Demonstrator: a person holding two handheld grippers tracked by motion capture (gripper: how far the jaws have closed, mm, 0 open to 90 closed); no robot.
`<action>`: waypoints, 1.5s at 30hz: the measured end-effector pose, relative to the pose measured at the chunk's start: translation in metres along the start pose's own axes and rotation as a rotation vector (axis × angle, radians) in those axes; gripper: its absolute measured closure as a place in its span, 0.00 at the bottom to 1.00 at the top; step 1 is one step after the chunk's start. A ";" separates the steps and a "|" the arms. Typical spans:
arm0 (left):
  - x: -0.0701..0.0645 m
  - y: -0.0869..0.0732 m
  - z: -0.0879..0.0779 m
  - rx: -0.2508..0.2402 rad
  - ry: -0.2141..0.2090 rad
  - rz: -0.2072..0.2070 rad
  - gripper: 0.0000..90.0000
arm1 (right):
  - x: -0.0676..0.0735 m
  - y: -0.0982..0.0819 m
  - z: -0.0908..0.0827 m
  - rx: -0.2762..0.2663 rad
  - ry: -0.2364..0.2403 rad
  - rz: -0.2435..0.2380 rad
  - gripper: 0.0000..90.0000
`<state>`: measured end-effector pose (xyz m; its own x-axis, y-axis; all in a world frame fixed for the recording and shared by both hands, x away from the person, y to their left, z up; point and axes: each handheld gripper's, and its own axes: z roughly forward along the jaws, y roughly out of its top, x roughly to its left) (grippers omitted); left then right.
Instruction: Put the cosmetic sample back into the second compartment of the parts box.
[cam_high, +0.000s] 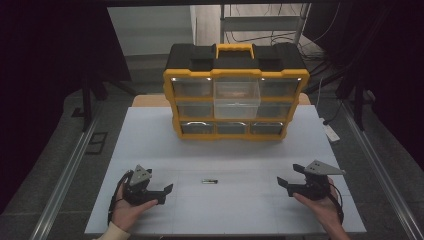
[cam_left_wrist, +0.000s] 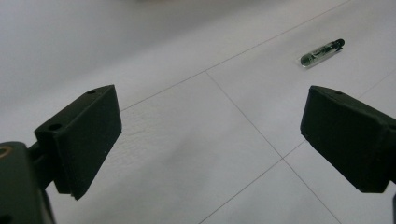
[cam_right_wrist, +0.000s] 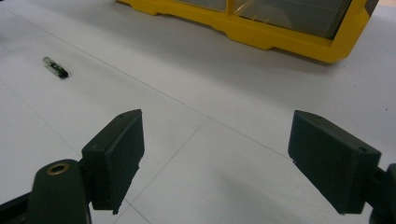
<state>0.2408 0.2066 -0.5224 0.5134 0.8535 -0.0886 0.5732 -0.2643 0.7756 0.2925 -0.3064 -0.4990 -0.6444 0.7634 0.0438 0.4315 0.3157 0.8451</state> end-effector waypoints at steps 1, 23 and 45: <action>0.001 0.000 0.000 -0.001 -0.002 -0.003 0.07 | 0.000 0.000 0.000 0.003 -0.001 0.001 0.21; -0.001 0.000 0.004 0.012 -0.032 0.002 0.07 | 0.003 0.007 0.004 0.007 0.000 -0.009 0.20; -0.001 0.001 0.003 0.009 -0.037 0.007 0.07 | 0.015 0.034 0.016 0.002 0.045 -0.044 0.19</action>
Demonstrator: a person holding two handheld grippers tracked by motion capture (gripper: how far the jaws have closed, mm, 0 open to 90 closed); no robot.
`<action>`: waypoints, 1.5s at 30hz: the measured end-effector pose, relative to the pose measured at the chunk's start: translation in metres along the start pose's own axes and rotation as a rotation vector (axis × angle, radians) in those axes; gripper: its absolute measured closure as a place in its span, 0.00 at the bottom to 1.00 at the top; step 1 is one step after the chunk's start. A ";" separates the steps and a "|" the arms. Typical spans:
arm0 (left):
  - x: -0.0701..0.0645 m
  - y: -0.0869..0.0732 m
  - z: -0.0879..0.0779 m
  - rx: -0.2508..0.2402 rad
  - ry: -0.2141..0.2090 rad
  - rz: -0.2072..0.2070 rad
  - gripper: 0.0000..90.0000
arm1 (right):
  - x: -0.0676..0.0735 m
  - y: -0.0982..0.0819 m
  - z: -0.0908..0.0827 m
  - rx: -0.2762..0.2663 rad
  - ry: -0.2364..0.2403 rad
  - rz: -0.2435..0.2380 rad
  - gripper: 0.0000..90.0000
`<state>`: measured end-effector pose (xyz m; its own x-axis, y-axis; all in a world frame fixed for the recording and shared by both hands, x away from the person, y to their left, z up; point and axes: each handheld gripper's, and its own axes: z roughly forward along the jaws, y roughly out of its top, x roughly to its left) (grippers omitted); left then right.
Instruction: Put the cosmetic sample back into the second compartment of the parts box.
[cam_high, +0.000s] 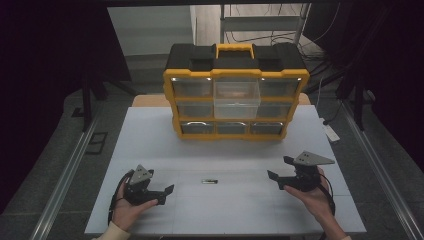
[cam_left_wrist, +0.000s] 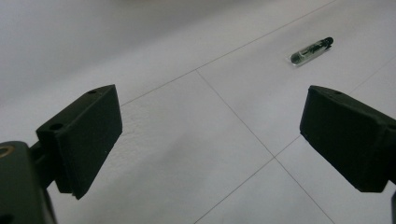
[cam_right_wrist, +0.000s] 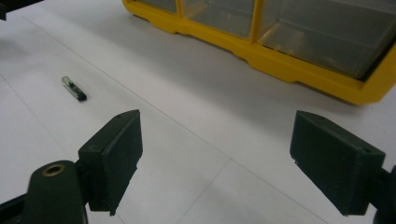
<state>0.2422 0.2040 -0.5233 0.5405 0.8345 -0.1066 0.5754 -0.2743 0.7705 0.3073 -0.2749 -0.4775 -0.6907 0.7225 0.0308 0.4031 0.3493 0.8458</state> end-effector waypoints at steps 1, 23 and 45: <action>0.000 0.000 0.000 0.000 0.000 0.001 0.07 | 0.001 0.003 0.001 -0.001 0.004 -0.006 0.19; -0.002 0.002 -0.001 -0.014 0.001 0.016 0.08 | 0.022 0.025 0.023 0.017 0.067 -0.065 0.19; -0.002 0.003 0.000 -0.001 0.003 0.023 0.08 | 0.038 0.040 0.040 0.039 0.108 -0.102 0.19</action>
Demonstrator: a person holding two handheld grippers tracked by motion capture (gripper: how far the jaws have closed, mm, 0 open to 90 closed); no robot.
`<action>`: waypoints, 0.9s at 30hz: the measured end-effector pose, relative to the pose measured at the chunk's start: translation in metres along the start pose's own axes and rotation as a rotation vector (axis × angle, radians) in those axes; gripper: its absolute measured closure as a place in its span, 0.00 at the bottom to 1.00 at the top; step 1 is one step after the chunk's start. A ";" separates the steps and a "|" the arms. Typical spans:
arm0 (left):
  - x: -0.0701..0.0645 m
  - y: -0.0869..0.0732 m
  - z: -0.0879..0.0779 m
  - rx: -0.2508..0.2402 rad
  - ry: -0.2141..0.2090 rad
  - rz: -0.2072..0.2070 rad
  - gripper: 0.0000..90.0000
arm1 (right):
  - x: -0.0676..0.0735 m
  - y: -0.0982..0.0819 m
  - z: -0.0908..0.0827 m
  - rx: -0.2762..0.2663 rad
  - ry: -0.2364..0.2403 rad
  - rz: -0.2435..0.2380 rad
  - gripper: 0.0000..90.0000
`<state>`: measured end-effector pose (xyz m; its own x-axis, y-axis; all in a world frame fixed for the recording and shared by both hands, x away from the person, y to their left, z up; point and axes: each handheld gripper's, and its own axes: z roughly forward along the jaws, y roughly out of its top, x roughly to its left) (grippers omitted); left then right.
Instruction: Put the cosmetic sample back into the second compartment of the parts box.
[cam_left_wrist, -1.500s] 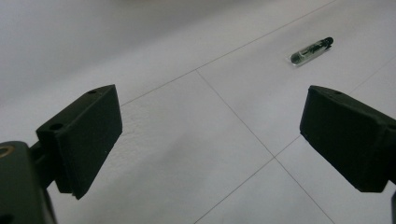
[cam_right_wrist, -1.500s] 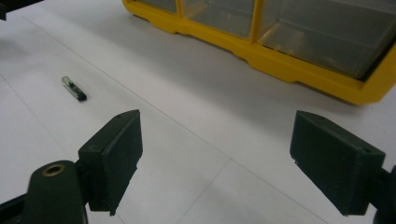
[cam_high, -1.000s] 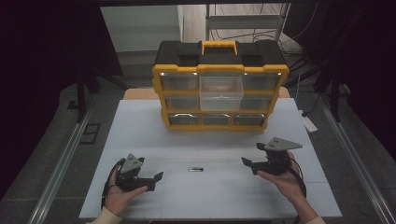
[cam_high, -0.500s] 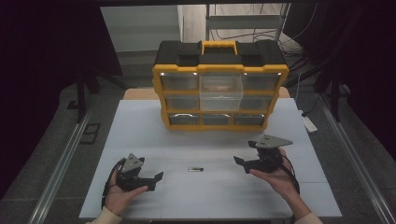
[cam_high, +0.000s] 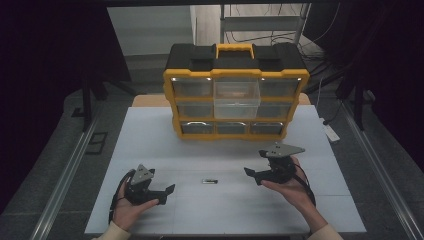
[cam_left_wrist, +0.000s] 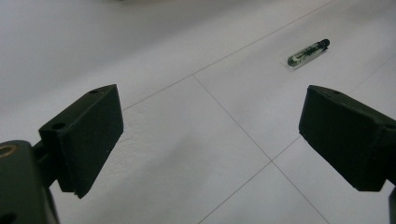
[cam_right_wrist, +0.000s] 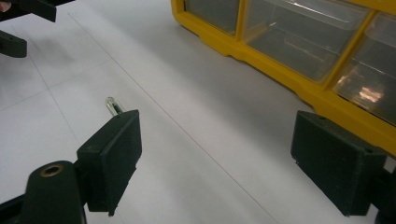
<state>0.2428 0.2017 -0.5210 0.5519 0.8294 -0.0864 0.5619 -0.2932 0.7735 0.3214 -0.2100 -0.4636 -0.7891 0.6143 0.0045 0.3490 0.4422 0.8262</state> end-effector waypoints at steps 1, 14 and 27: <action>0.000 0.000 0.000 0.000 0.000 0.000 0.08 | 0.002 0.002 0.002 0.002 0.008 -0.006 0.19; 0.000 0.000 0.000 0.005 0.001 0.002 0.08 | 0.011 0.011 0.014 0.012 0.041 -0.024 0.19; 0.000 0.000 0.001 0.010 -0.001 0.003 0.08 | 0.020 0.022 0.025 0.005 0.080 -0.030 0.19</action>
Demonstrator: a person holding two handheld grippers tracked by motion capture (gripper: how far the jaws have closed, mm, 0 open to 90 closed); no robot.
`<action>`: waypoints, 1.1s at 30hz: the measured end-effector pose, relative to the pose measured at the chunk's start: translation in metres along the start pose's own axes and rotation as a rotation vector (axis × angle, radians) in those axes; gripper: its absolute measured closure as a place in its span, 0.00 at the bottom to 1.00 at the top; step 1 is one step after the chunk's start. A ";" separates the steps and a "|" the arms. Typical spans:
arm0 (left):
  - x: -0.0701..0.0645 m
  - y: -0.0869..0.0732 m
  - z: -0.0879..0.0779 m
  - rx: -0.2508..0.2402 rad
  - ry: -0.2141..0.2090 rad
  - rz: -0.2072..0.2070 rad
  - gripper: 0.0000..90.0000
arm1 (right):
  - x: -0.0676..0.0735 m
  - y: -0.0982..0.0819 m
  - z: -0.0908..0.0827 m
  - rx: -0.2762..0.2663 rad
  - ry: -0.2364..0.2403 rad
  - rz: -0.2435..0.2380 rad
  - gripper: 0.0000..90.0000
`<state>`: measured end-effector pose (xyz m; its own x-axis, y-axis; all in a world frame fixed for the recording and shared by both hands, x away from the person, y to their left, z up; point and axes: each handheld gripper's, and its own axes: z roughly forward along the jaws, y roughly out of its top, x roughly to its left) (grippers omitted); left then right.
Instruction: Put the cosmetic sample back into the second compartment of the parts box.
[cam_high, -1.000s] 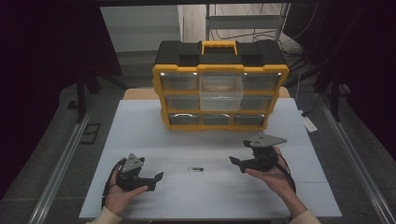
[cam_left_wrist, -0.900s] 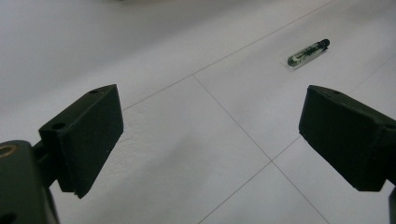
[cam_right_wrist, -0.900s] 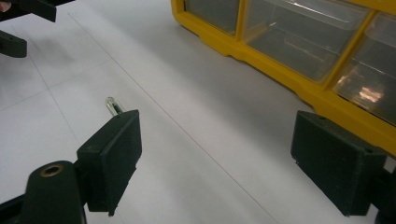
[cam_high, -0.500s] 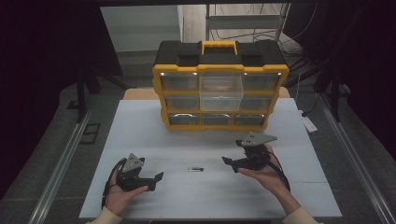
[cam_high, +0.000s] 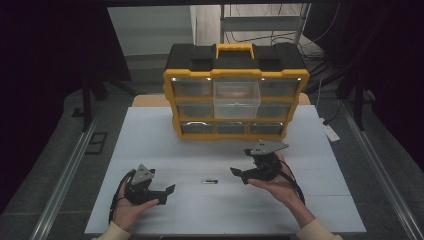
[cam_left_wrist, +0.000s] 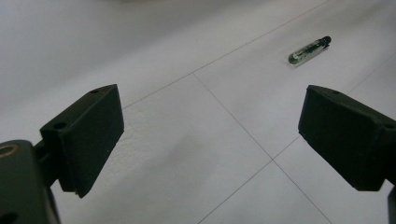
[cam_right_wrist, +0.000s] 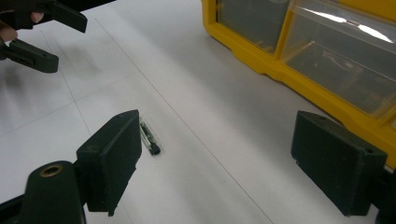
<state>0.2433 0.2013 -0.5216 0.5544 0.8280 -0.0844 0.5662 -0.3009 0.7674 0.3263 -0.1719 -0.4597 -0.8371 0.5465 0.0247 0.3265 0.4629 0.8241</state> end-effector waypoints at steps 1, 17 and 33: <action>0.000 0.000 0.000 0.000 0.000 0.001 0.08 | 0.001 0.001 0.001 0.001 0.001 -0.002 0.19; 0.001 0.000 0.000 -0.001 -0.001 0.001 0.08 | 0.006 0.011 0.014 0.014 0.032 -0.013 0.19; 0.000 0.000 0.000 -0.004 -0.003 -0.001 0.09 | 0.015 0.020 0.035 0.051 0.066 -0.042 0.19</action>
<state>0.2431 0.2012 -0.5211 0.5560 0.8266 -0.0870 0.5642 -0.2985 0.7698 0.3353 -0.1299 -0.4631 -0.8769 0.4797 0.0290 0.3108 0.5201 0.7955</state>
